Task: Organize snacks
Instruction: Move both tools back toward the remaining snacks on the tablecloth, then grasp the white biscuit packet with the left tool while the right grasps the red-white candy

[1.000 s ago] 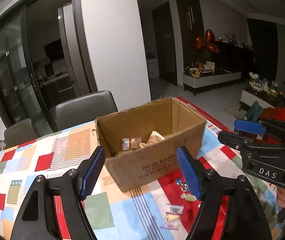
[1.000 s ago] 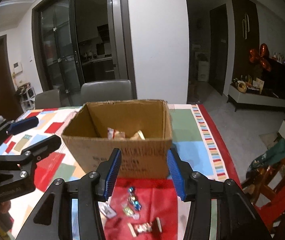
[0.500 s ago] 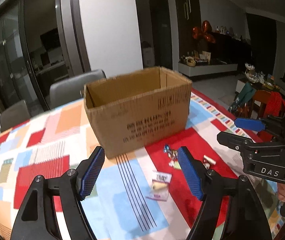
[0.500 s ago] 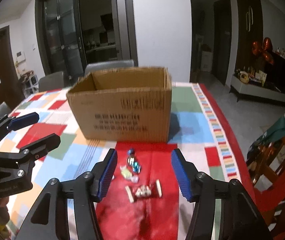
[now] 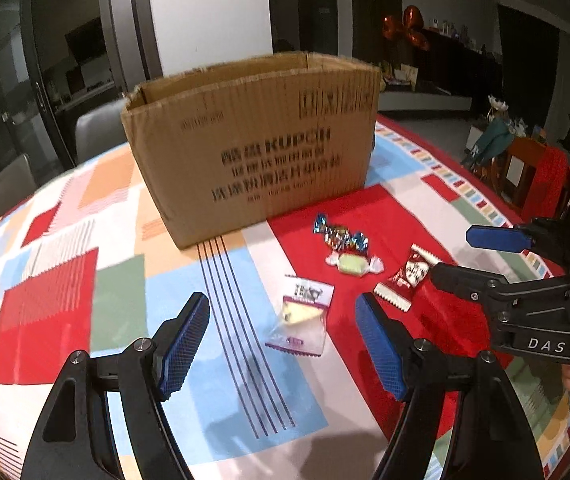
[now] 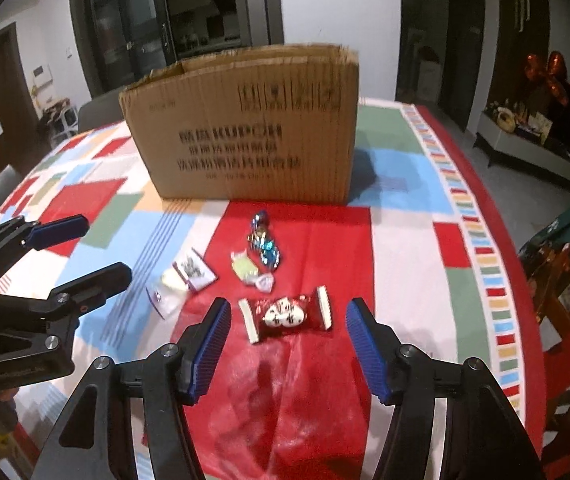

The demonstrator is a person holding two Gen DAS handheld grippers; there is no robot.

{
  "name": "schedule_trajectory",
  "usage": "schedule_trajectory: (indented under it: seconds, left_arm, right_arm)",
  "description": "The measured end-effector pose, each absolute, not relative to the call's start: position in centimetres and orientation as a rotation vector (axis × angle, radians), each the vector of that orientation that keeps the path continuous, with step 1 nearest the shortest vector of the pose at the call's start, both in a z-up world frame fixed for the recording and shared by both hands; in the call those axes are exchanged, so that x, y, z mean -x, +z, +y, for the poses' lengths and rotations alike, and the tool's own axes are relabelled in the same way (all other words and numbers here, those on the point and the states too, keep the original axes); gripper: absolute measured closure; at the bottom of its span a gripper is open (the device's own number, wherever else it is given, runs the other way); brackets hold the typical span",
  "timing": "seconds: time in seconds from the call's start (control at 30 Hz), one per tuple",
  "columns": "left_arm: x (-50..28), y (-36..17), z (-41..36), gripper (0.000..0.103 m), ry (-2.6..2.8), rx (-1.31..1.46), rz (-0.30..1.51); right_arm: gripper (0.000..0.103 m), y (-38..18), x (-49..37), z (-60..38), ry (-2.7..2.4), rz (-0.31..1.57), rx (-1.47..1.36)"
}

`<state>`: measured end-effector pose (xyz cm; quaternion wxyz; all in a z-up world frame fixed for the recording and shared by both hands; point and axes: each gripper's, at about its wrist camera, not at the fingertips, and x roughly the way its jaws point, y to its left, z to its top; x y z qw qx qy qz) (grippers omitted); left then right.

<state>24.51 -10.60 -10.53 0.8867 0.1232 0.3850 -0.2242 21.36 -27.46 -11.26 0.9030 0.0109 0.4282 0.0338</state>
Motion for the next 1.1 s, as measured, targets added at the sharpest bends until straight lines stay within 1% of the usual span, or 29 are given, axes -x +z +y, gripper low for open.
schedule_trajectory:
  seconds: [0.27, 0.57, 0.63, 0.73, 0.83, 0.87, 0.93, 0.97, 1.0, 1.1]
  left_arm:
    - [-26.2, -13.4, -11.1, 0.028, -0.479, -0.247, 0.875]
    - [-28.0, -15.5, -12.0, 0.029, -0.473, -0.256, 0.924]
    - [-28.3, -16.0, -12.3, 0.03, -0.471, -0.26, 0.938]
    - [-28.5, -16.4, -12.3, 0.037, -0.467, -0.249, 0.952]
    - [-28.6, -16.5, -12.1, 0.041, -0.458, -0.231, 0.956]
    - [-28.6, -16.5, -12.1, 0.044, -0.455, -0.227, 0.957]
    - [-28.7, -16.3, -12.2, 0.057, -0.456, -0.217, 0.958]
    - [-28.7, -16.3, -12.0, 0.06, -0.455, -0.217, 0.958]
    - [-28.6, -16.3, -12.0, 0.067, -0.458, -0.214, 0.959]
    - [-28.7, -16.1, -11.8, 0.067, -0.465, -0.194, 0.971]
  right_arm:
    - [0.042, -14.0, -23.0, -27.9, 0.085, 0.961, -0.045]
    - [0.042, -15.3, -24.4, -27.6, 0.09, 0.991, -0.045]
    - [0.042, -15.3, -24.7, -27.4, 0.094, 0.99, -0.042]
    - [0.042, -15.5, -25.0, -27.1, 0.095, 0.992, -0.037]
    - [0.042, -15.7, -25.1, -26.8, 0.092, 0.991, -0.032]
    - [0.043, -15.7, -25.1, -26.8, 0.09, 0.989, -0.03]
    - [0.046, -15.7, -24.9, -26.7, 0.085, 0.981, -0.031]
    - [0.048, -15.7, -24.9, -26.8, 0.085, 0.977, -0.034]
    - [0.051, -15.6, -24.8, -26.8, 0.087, 0.973, -0.037]
    - [0.053, -15.4, -24.7, -26.7, 0.08, 0.968, -0.035]
